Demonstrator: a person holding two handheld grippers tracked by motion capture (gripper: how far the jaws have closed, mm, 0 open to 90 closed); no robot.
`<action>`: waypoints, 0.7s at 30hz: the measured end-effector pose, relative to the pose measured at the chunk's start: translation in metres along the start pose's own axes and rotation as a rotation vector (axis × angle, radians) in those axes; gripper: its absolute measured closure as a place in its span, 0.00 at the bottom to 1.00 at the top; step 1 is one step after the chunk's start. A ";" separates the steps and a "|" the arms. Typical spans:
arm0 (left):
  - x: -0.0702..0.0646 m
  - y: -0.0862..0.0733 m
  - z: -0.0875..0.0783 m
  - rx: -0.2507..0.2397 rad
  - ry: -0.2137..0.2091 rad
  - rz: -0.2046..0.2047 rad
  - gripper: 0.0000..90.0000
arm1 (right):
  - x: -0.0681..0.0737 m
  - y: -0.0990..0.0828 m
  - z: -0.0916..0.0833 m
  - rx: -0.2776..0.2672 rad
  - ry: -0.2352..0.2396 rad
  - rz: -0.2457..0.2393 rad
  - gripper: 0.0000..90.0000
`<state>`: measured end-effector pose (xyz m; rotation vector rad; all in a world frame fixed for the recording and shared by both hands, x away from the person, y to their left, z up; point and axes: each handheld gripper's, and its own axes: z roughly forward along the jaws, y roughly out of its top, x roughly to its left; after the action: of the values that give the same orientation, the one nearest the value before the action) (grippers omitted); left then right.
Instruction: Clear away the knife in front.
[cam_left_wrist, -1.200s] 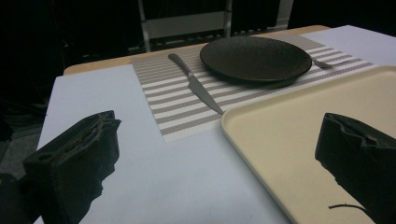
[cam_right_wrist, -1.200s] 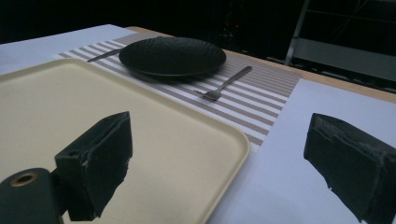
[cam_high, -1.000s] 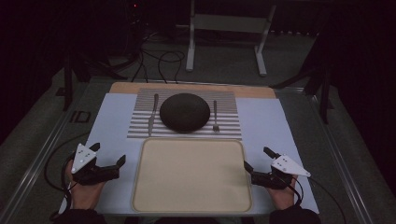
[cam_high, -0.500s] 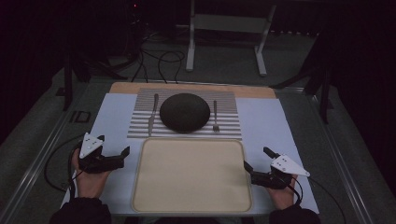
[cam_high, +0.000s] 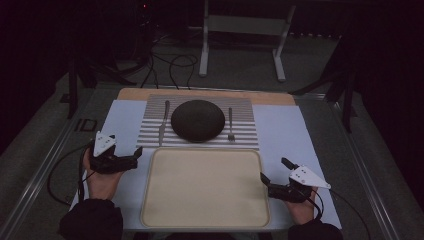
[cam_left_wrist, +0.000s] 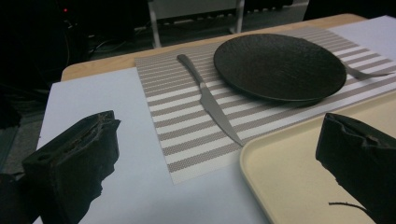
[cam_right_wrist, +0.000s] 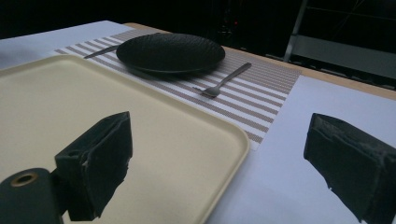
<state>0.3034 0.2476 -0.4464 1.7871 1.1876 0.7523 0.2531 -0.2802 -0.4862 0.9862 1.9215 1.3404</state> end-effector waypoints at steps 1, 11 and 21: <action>0.000 0.000 0.000 0.000 0.000 0.000 0.00 | 0.000 0.000 0.000 0.000 0.000 0.000 0.09; -0.002 0.010 0.014 0.004 -0.011 0.018 0.00 | 0.000 0.000 0.000 0.000 0.001 0.000 0.09; 0.002 0.018 0.029 0.017 -0.003 0.014 0.00 | 0.000 0.000 0.000 0.002 0.003 0.003 0.09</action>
<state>0.3358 0.2368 -0.4441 1.8124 1.1836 0.7492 0.2535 -0.2800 -0.4864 0.9886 1.9250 1.3421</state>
